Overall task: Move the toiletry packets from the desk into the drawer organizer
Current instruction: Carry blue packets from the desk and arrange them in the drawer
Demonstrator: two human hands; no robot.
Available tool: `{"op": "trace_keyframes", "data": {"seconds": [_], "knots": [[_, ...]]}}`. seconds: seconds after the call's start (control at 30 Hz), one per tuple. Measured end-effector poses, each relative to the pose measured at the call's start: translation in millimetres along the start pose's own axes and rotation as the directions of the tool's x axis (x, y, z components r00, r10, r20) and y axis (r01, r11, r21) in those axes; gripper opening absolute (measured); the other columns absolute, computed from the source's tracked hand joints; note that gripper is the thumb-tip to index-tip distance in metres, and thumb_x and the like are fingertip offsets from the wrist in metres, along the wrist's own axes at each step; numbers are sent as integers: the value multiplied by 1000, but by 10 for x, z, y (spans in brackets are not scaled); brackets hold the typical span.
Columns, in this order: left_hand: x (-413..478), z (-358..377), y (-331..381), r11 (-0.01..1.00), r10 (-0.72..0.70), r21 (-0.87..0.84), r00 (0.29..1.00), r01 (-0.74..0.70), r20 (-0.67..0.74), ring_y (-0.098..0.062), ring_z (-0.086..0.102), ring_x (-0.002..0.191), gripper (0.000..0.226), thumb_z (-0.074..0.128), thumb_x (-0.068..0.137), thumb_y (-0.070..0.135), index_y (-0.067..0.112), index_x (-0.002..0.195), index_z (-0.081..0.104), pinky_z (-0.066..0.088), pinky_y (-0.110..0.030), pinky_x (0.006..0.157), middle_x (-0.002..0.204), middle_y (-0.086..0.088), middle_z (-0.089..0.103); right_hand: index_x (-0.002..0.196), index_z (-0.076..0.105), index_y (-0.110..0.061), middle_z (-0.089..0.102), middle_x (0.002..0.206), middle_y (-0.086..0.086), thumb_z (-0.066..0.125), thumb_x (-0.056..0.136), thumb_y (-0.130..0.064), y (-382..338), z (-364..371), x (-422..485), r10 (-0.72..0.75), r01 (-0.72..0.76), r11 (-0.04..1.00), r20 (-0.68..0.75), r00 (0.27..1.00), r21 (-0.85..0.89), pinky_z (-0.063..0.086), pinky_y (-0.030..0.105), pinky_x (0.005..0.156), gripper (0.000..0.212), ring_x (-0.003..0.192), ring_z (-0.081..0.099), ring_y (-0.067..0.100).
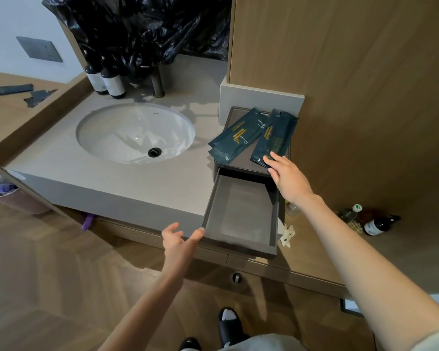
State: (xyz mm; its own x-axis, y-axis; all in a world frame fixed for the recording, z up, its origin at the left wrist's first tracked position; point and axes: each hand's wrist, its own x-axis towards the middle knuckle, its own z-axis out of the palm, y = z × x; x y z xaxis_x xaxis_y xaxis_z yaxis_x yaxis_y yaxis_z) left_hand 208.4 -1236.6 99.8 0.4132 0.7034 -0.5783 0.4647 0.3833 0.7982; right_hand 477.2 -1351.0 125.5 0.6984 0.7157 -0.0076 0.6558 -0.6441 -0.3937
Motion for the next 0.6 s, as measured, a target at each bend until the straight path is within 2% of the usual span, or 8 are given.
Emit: {"op": "trace_keyframes", "data": {"seconds": [0.07, 0.13, 0.23, 0.3, 0.37, 0.43, 0.53, 0.6], "knots": [[18, -61, 177, 969, 212, 145, 975, -200, -68, -19, 44, 119, 61, 69, 84, 28, 18, 134, 36, 38, -36, 104, 133, -3, 43, 139, 49, -24, 41, 151, -1, 43, 101, -26, -20, -47, -6, -1, 2, 1000, -27, 1000, 14, 33, 38, 111, 39, 140, 34, 24], [63, -37, 407, 903, 391, 204, 920, -379, -21, -13, 42, 116, 48, 65, 87, 27, 22, 130, 42, 36, -33, 101, 129, 1, 47, 127, 61, -22, 53, 141, -1, 47, 99, -29, -36, -112, 6, -12, 12, 1000, -52, 999, 10, 34, 41, 109, 33, 130, 46, 24], [218, 190, 857, 793, 560, 235, 824, -563, 83, -11, 46, 112, 42, 60, 90, 21, 18, 129, 46, 39, -32, 101, 121, 4, 52, 103, 70, -28, 66, 120, -4, 47, 97, -35, -60, -206, 65, 14, -12, 1000, -87, 996, 20, 29, 52, 111, 25, 112, 59, 22], [381, 406, 1167, 716, 631, 272, 762, -643, 141, -10, 49, 109, 41, 60, 89, 18, 14, 128, 49, 40, -28, 98, 117, 4, 54, 101, 70, -30, 67, 115, -4, 49, 95, -35, -76, -255, 108, 30, -23, 998, -126, 992, 62, 33, 50, 106, 22, 108, 59, 22], [607, 609, 1408, 649, 661, 340, 726, -681, 193, -13, 52, 111, 44, 60, 88, 22, 11, 130, 50, 41, -29, 98, 121, 0, 57, 107, 68, -28, 63, 121, -1, 52, 95, -32, -100, -290, 139, 40, -21, 993, -158, 987, 118, 38, 45, 101, 21, 113, 55, 24], [844, 789, 1566, 581, 667, 438, 710, -686, 226, -23, 51, 117, 51, 60, 87, 29, 12, 134, 48, 42, -37, 101, 126, -8, 57, 116, 64, -27, 55, 131, 0, 52, 95, -31, -128, -312, 172, 73, -48, 985, -145, 987, 169, 37, 43, 103, 24, 122, 47, 26], [1141, 974, 1694, 489, 625, 637, 749, -595, 219, -33, 36, 130, 62, 59, 87, 40, 15, 140, 38, 30, -41, 107, 139, -13, 45, 128, 55, -27, 39, 146, 2, 54, 94, -34, -151, -291, 259, 103, -84, 981, -106, 989, 172, 33, 44, 108, 34, 133, 34, 30], [1267, 1050, 1732, 452, 592, 713, 778, -536, 209, -36, 28, 134, 68, 58, 86, 45, 17, 143, 33, 27, -43, 109, 145, -13, 37, 135, 47, -27, 27, 155, 5, 55, 93, -38, -168, -261, 342, 139, -125, 974, -66, 988, 189, 30, 47, 112, 44, 140, 25, 33]]}}
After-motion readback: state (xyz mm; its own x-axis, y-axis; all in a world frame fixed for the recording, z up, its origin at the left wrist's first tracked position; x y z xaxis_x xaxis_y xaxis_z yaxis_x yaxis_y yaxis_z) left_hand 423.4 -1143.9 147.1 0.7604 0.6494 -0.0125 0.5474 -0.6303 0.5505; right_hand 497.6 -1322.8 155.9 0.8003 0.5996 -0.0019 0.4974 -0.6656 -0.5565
